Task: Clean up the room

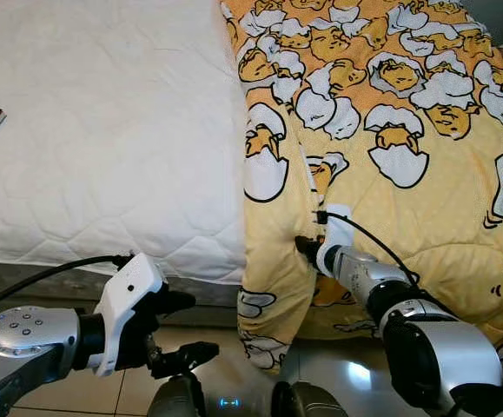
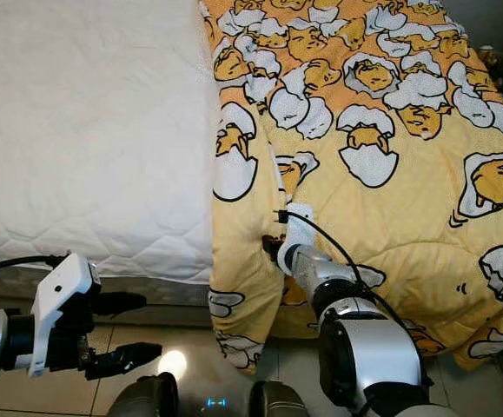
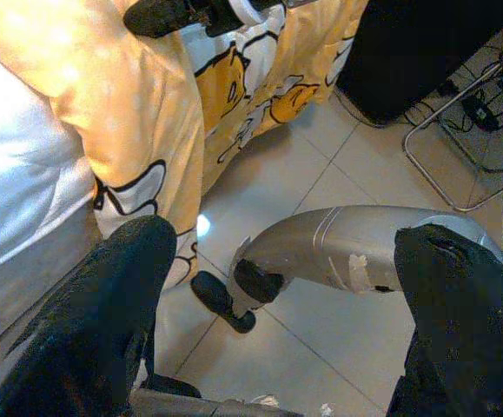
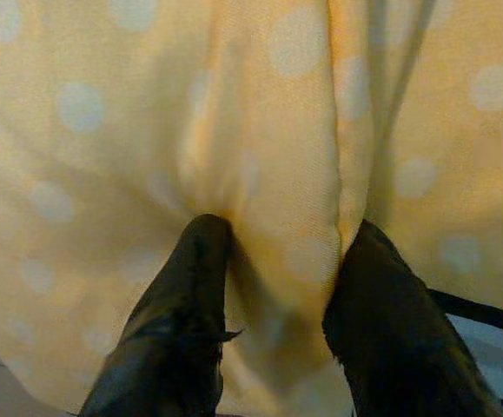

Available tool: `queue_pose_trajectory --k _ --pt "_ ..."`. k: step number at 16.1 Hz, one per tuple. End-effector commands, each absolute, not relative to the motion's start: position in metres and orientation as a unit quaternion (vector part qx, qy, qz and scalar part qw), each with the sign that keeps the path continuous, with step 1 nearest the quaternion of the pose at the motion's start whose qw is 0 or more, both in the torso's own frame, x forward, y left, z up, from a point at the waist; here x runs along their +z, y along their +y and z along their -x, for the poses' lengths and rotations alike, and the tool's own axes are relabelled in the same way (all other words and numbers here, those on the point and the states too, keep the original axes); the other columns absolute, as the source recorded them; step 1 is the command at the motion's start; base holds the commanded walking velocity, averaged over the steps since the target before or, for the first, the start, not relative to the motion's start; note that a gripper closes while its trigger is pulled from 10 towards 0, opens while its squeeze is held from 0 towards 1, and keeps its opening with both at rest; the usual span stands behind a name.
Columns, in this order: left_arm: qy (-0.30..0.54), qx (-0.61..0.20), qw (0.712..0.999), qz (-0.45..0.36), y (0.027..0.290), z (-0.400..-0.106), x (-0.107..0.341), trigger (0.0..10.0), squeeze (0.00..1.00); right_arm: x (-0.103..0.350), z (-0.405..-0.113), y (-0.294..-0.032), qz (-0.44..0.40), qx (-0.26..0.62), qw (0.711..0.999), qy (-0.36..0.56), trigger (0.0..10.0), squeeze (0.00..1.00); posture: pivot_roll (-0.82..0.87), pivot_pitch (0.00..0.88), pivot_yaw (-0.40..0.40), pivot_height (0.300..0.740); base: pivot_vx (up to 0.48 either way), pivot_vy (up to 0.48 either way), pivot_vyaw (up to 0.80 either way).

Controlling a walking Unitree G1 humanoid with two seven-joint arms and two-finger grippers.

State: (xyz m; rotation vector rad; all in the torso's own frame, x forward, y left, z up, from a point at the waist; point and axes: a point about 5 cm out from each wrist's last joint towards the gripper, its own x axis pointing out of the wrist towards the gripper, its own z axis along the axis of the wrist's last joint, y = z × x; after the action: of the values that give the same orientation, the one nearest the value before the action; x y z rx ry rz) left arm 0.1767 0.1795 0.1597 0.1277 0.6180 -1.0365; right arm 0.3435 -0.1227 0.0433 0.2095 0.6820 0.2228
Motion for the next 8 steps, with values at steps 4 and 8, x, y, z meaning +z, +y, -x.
queue_pose_trajectory --k 4,8 --pt "0.296 -0.487 0.82 -0.063 0.1822 -0.1728 0.161 10.0 0.0 0.0443 -0.3436 -0.1175 -0.113 0.126 0.927 0.336 0.0 0.0 0.04 0.199 -0.072 0.74 0.0 0.0 0.0" --pt "0.295 -0.479 0.824 -0.068 0.1861 -0.1746 0.1592 10.0 0.0 0.0455 -0.3442 -0.1171 -0.121 0.131 0.926 0.332 0.0 0.0 0.02 0.169 -0.057 0.74 0.0 0.0 0.0"
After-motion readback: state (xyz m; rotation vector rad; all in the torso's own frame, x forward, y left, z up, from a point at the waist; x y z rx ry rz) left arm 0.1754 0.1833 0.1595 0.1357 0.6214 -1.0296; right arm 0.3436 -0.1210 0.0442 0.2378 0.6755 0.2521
